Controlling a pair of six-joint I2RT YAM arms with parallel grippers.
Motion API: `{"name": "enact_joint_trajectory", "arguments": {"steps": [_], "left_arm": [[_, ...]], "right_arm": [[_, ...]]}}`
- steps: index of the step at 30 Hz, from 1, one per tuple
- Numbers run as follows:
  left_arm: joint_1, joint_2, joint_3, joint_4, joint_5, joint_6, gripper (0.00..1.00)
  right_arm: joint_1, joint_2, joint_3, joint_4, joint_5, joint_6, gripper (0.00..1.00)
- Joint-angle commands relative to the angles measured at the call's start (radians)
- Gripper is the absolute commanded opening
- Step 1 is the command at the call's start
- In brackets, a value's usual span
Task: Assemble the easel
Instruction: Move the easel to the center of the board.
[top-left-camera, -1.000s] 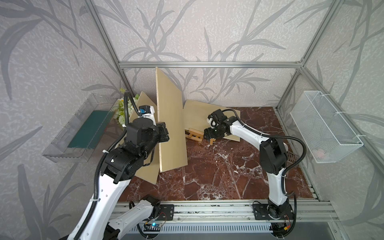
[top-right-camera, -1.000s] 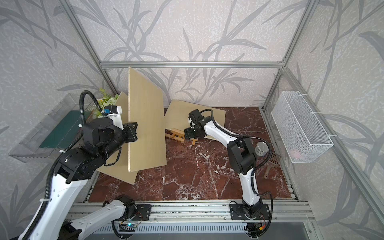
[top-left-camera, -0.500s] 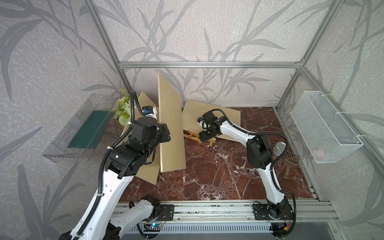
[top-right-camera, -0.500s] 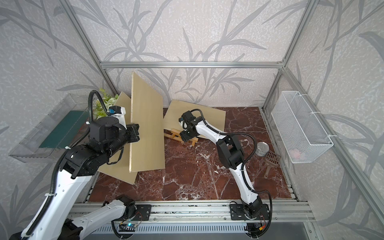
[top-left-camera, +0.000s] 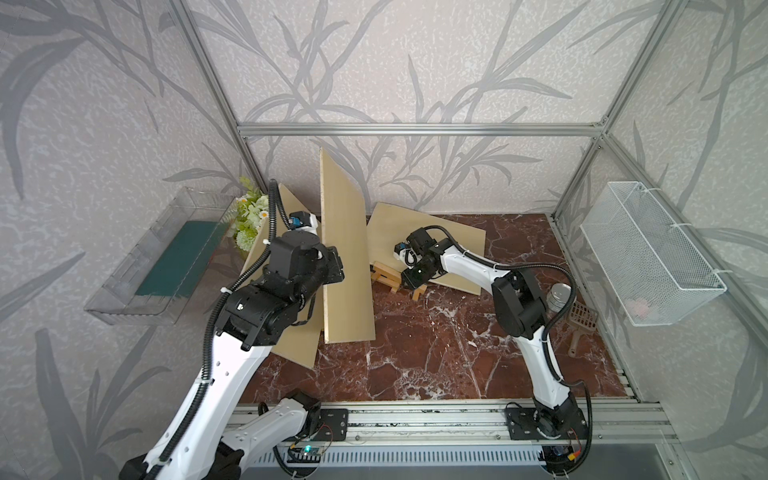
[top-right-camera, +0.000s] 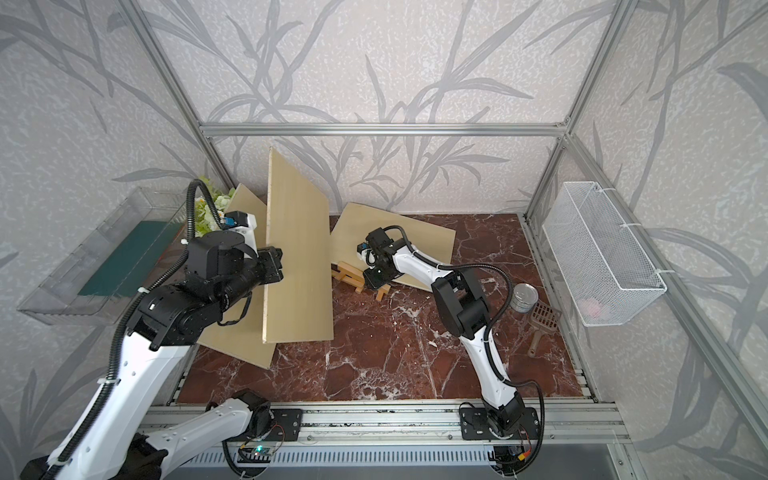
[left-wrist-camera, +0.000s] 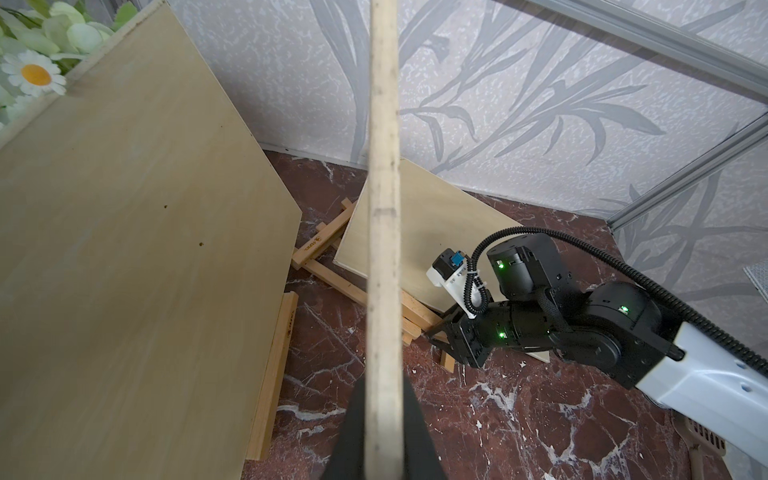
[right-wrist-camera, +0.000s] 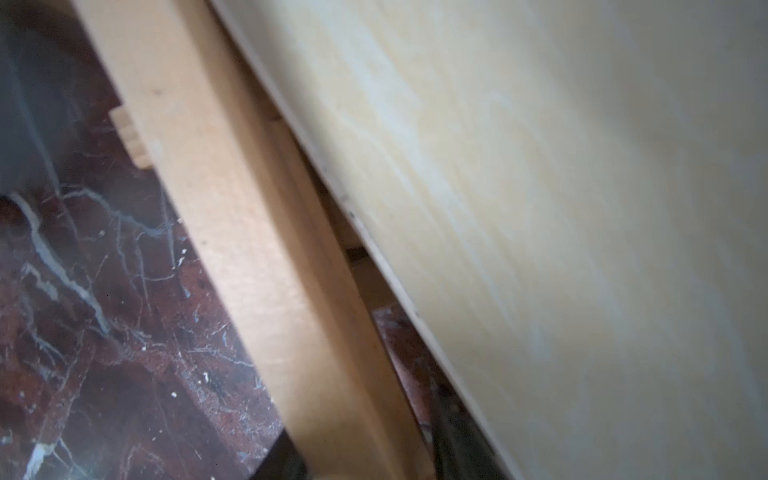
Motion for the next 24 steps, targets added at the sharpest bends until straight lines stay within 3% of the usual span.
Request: {"name": "enact_joint_trajectory", "arguments": {"steps": [1, 11, 24], "left_arm": [[0.000, -0.038, 0.037, 0.199, -0.021, -0.027, 0.00], [-0.001, -0.027, 0.040, 0.204, -0.013, -0.026, 0.00], [-0.001, -0.027, 0.024, 0.202, -0.009, -0.037, 0.00]], "right_arm": [[0.007, -0.007, -0.013, -0.003, -0.019, 0.036, 0.30], [-0.066, -0.111, -0.085, 0.004, -0.062, 0.010, 0.21], [-0.156, -0.072, -0.064, 0.035, 0.127, 0.120, 0.15]]}}
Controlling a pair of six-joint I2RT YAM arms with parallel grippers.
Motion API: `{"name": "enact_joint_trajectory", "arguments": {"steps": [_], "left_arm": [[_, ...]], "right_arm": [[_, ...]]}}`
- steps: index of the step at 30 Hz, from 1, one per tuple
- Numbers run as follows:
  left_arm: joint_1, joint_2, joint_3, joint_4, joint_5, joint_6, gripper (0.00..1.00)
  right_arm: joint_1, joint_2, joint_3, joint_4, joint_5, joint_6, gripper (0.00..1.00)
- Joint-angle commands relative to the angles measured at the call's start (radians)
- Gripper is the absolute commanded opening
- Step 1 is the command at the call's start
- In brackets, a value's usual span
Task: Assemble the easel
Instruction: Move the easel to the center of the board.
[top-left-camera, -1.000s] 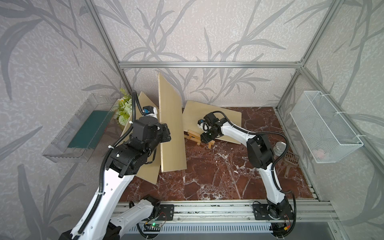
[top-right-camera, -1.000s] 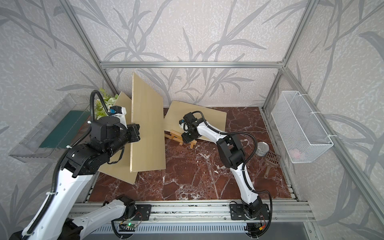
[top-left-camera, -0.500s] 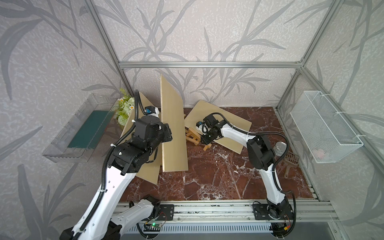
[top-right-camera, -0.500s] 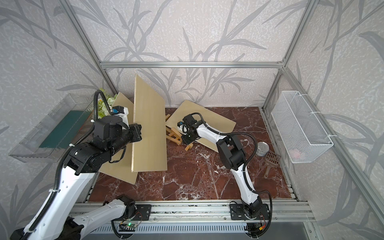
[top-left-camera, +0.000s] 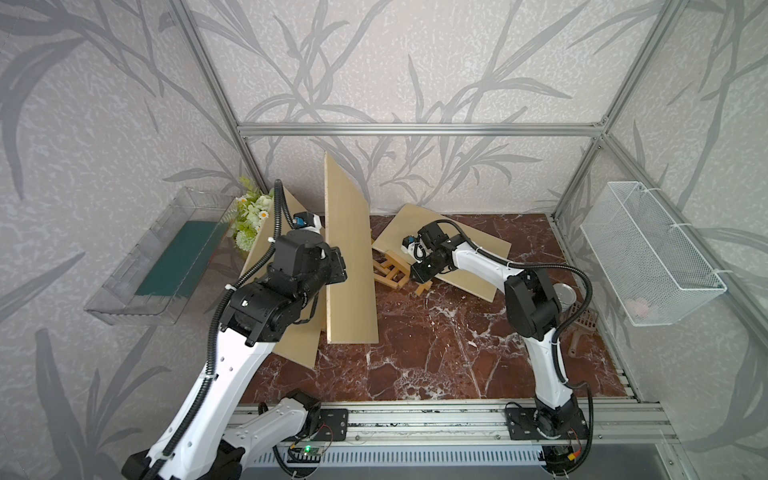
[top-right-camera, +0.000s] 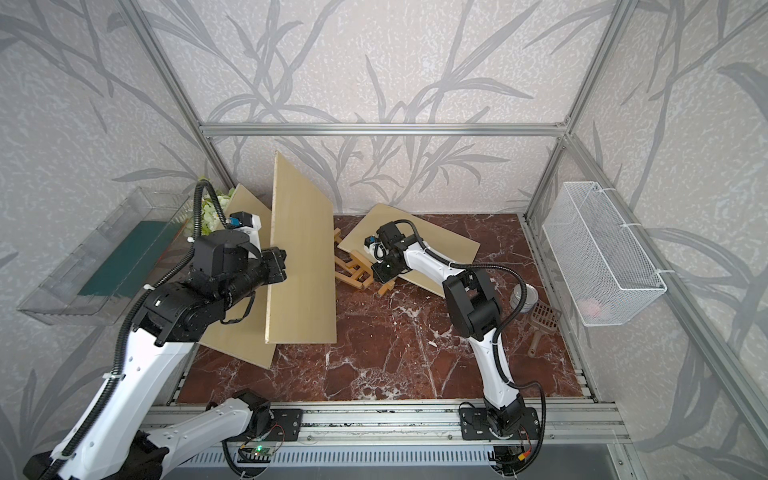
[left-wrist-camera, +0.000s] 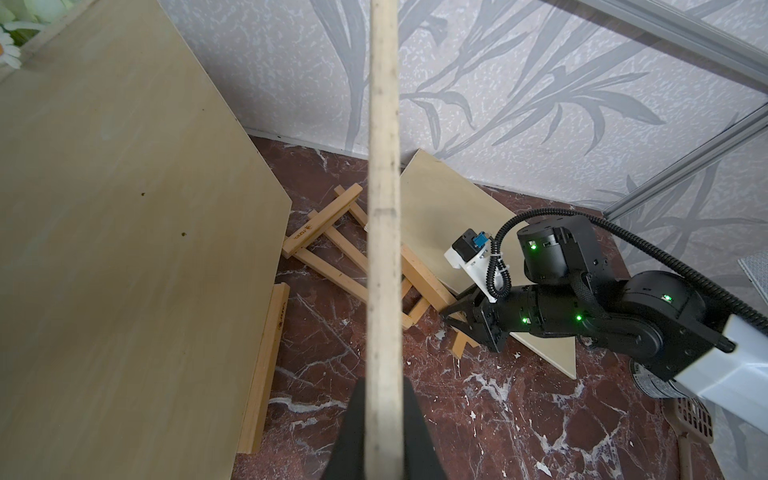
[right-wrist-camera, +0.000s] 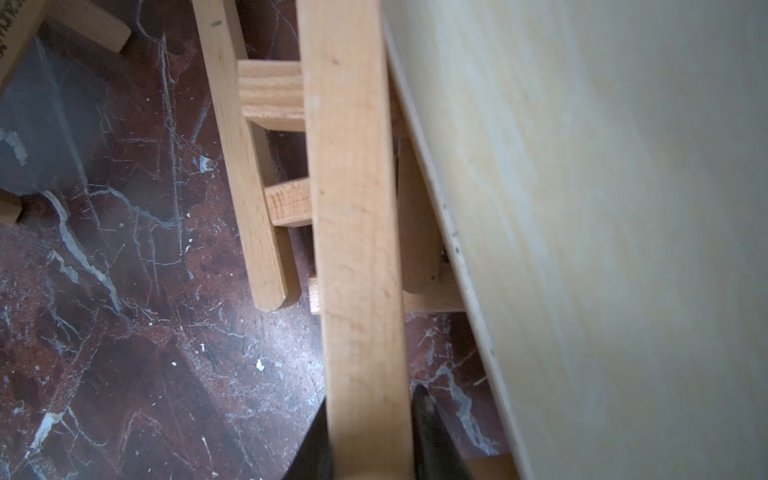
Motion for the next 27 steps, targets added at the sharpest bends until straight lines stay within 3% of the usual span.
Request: {"name": "enact_joint_trajectory", "arguments": {"steps": [1, 18, 27], "left_arm": [[-0.001, -0.044, 0.027, 0.205, -0.033, -0.020, 0.00], [-0.001, -0.025, 0.029, 0.209, -0.020, -0.021, 0.00], [0.000, -0.034, 0.019, 0.213, -0.016, -0.026, 0.00]], "right_arm": [[-0.097, 0.010, 0.005, -0.001, 0.140, 0.170, 0.15], [-0.317, -0.037, -0.084, -0.001, 0.263, 0.196, 0.14], [-0.366, 0.014, -0.008, -0.066, 0.458, 0.211, 0.16]]}}
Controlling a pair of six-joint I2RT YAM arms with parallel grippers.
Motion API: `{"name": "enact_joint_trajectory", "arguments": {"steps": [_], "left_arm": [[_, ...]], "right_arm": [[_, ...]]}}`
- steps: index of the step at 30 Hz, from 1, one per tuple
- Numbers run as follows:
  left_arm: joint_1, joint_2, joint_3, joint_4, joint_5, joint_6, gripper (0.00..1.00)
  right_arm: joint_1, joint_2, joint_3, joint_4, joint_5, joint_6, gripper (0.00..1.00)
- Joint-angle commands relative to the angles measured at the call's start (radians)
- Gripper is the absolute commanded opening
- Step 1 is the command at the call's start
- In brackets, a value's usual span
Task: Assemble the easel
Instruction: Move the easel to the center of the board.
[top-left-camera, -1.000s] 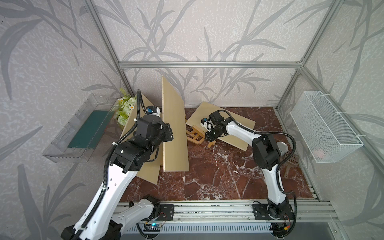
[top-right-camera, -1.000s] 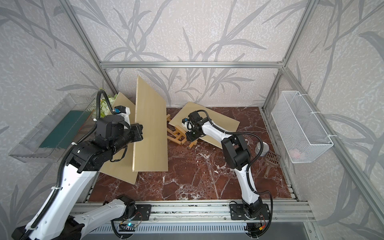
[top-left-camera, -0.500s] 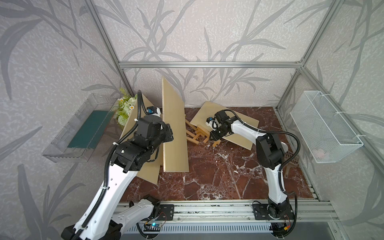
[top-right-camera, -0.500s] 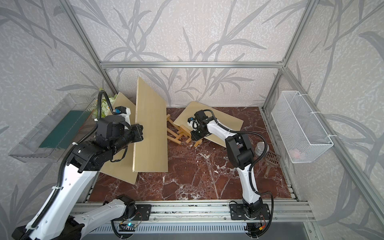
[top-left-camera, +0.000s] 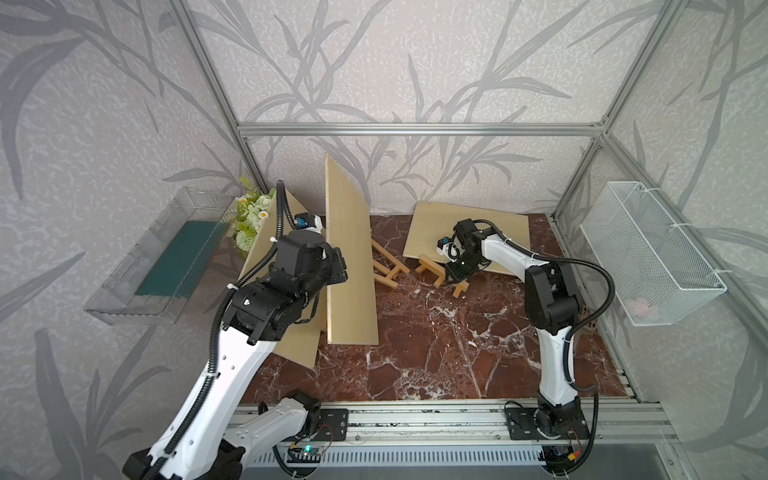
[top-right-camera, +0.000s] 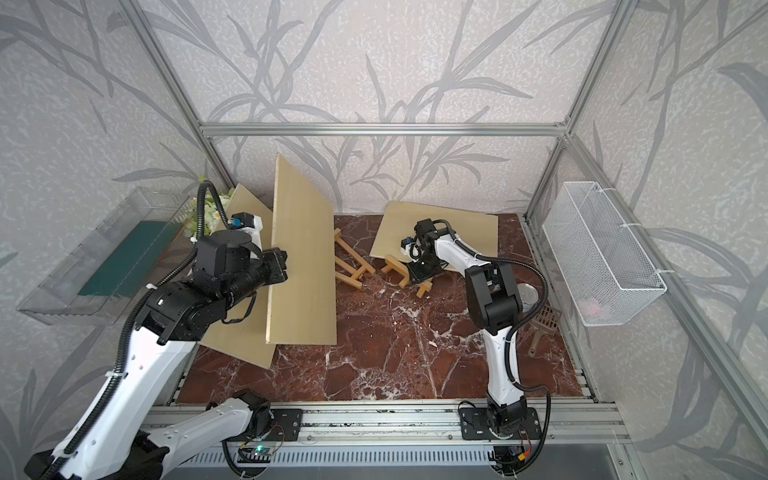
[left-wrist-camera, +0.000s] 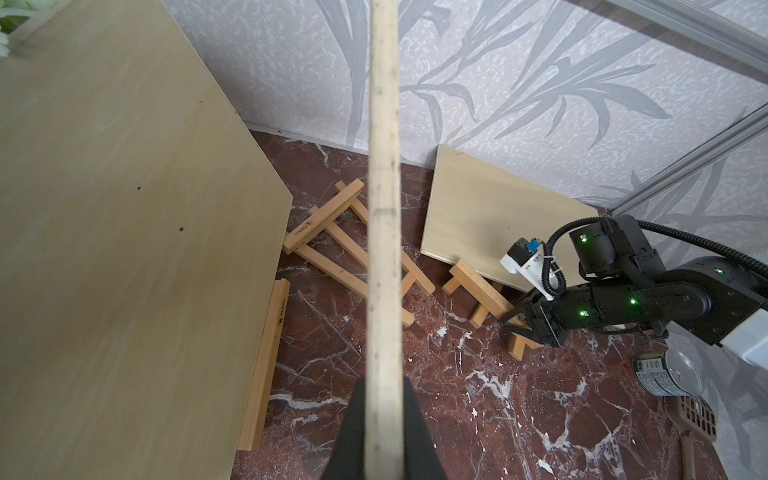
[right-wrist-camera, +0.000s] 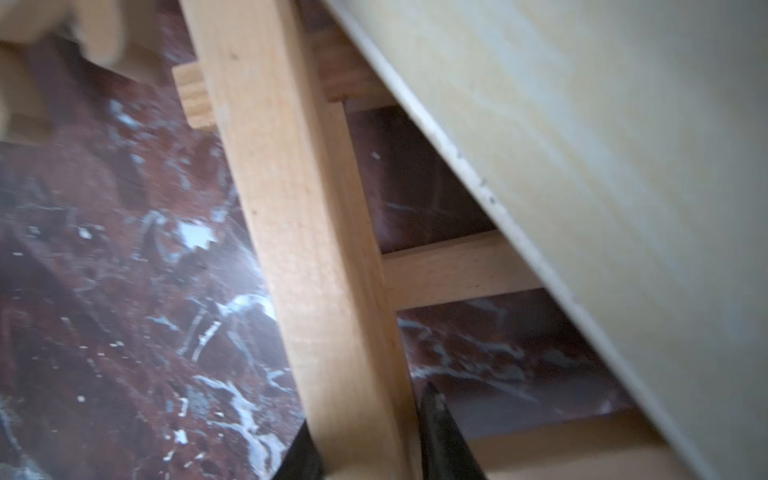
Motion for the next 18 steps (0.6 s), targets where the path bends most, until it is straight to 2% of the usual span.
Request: {"name": "enact_joint_trajectory", "arguments": {"steps": [1, 2, 4, 7, 12, 18], "left_arm": [[-0.001, -0.038, 0.029, 0.214, -0.019, -0.024, 0.00], [-0.001, -0.038, 0.029, 0.213, -0.019, -0.024, 0.00], [-0.001, -0.038, 0.027, 0.217, -0.015, -0.025, 0.00], [0.000, -0.037, 0.024, 0.224, -0.015, -0.024, 0.00], [-0.001, -0.027, 0.030, 0.223, -0.016, -0.014, 0.00], [-0.001, -0.030, 0.048, 0.226, -0.024, 0.004, 0.00]], "right_arm": [[-0.138, 0.058, 0.089, 0.137, 0.415, 0.337, 0.17], [-0.138, 0.060, 0.102, 0.122, 0.418, 0.339, 0.20], [-0.132, 0.047, 0.104, 0.110, 0.394, 0.353, 0.44], [-0.093, -0.024, 0.054, 0.126, 0.388, 0.373, 0.62], [0.035, -0.153, -0.060, 0.183, 0.383, 0.411, 0.71], [0.183, -0.143, -0.008, 0.165, 0.297, 0.498, 0.76]]}}
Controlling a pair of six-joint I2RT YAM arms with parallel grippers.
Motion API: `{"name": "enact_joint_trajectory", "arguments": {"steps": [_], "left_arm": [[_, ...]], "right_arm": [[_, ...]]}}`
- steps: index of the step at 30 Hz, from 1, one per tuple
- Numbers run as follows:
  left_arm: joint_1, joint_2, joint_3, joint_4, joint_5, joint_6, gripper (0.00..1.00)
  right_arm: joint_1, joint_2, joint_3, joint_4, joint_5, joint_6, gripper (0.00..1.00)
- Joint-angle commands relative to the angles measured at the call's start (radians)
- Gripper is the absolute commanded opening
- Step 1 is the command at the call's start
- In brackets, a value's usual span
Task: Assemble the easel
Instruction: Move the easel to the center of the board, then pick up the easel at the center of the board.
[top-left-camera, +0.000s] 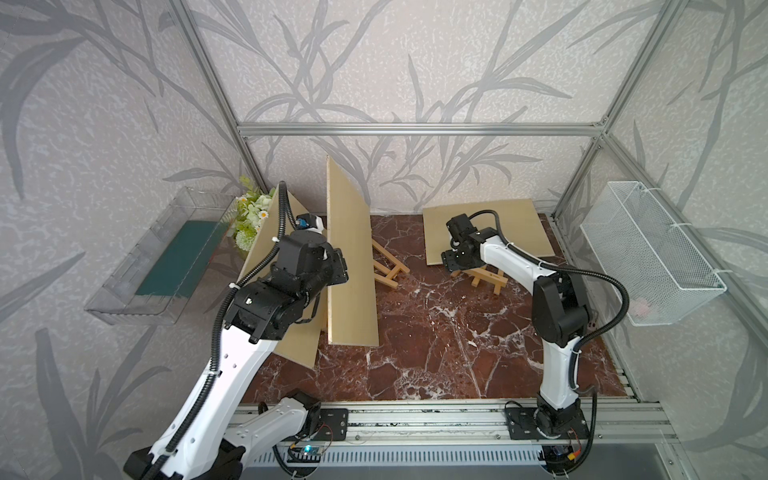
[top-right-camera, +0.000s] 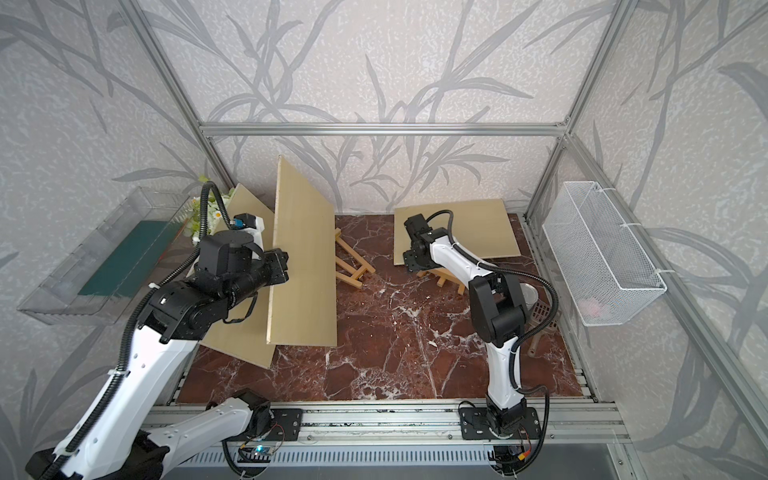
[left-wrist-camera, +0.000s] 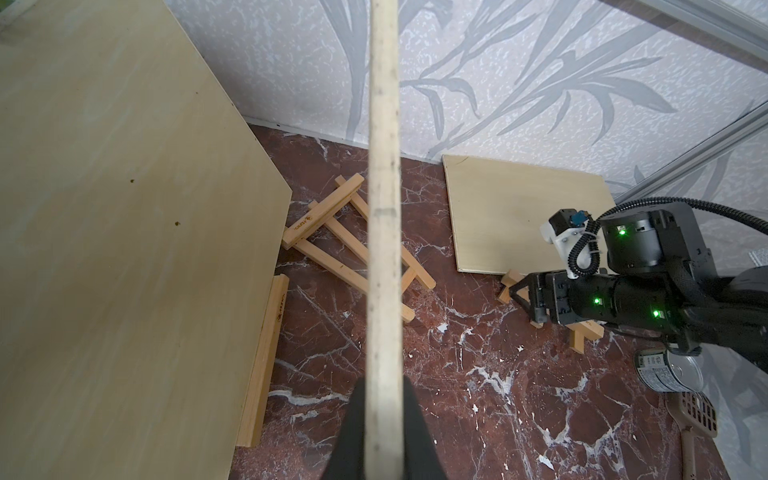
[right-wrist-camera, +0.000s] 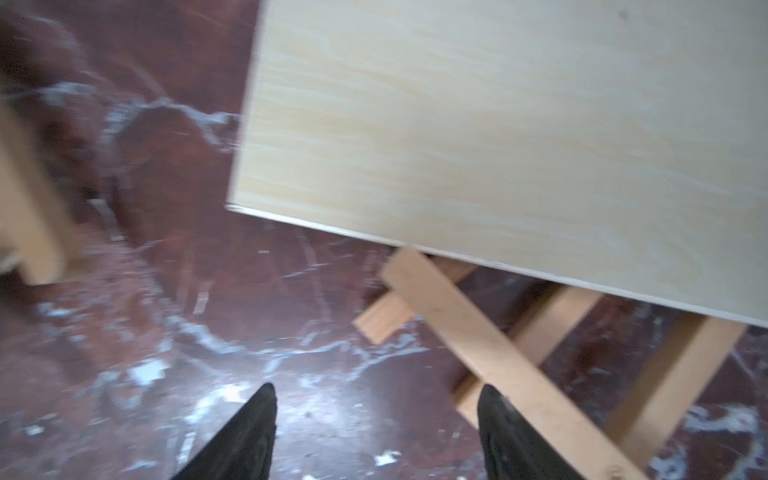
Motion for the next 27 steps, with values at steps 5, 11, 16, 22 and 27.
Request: {"name": "enact_joint_trajectory", "arguments": {"steps": [5, 11, 16, 22, 27], "left_arm": [[-0.001, -0.034, 0.073, 0.213, -0.031, 0.024, 0.00], [-0.001, -0.035, 0.068, 0.214, -0.022, 0.014, 0.00], [-0.001, -0.040, 0.069, 0.213, -0.025, 0.006, 0.00], [0.000, -0.035, 0.068, 0.211, -0.028, 0.010, 0.00], [-0.001, -0.025, 0.067, 0.213, -0.011, 0.008, 0.00]], "right_arm": [[0.137, 0.117, 0.194, 0.017, -0.111, 0.195, 0.79], [0.212, 0.373, 0.556, -0.129, -0.107, 0.269, 0.87], [0.262, 0.595, 0.921, -0.391, 0.011, 0.270, 0.87], [0.278, 0.615, 0.882, -0.419, 0.127, 0.285, 0.87], [0.269, 0.526, 0.715, -0.405, 0.276, 0.259, 0.88]]}}
